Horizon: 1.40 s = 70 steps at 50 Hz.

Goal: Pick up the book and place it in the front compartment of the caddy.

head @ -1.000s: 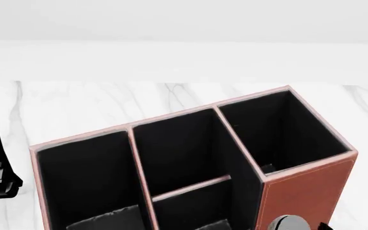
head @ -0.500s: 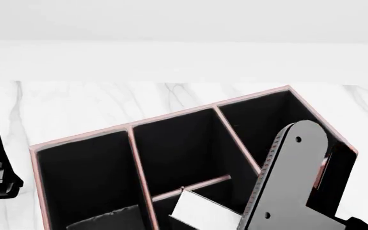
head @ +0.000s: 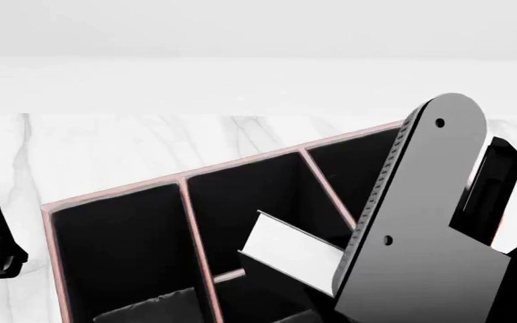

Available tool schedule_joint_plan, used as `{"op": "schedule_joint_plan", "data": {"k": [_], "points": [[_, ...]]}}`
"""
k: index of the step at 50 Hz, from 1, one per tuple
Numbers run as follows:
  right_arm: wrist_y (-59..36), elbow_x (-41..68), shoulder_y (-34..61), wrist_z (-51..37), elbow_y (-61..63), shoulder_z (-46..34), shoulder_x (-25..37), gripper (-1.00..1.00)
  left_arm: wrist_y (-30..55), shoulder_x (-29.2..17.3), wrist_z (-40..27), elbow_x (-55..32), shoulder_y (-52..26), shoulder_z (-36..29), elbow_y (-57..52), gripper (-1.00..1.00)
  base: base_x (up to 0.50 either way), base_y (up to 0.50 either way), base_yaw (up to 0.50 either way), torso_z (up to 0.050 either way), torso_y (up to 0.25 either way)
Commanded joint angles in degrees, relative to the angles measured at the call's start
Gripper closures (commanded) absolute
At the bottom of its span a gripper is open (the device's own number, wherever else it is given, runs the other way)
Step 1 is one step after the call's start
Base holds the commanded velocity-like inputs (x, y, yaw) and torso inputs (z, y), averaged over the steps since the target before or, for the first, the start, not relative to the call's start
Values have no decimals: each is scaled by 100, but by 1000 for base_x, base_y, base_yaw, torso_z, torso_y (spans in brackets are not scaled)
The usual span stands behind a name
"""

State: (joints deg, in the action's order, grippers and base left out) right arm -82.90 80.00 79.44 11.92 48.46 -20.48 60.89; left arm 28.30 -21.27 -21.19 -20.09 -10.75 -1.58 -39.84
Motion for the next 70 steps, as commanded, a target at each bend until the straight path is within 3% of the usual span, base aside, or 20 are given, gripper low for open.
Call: {"op": "schedule_joint_plan", "data": {"k": [1,24,26,35,45,70], "points": [[175,-459,143,3,-20,171,-5,100,-58,80,120,72,6,128,-8,-100,0,0,0,0,10],[281,-424,195,-45,-41,47,60,100,-76,45,80,41,5,105,-2,-100,0,0,0,0,1],[328,-732,433,253,-125,-115,-61,100,-72,39,80,26,7,112,-11,-100,0,0,0,0,0],[1209,-3512,2453,2851,-1066,-2163,-227,100,-87,28,62,-30,13,168,-15,-100,0,0,0,0,1],[2412,-4932,3441,4284,-2320,-3237,-569,100,-54,-8,36,-48,-2,176,-28,-100,0,0,0,0,1],[4054,-5398,3471,5054,-4702,-3475,-1695,100,-46,-39,-20,-47,-49,115,-20,-100,0,0,0,0,1]]}}
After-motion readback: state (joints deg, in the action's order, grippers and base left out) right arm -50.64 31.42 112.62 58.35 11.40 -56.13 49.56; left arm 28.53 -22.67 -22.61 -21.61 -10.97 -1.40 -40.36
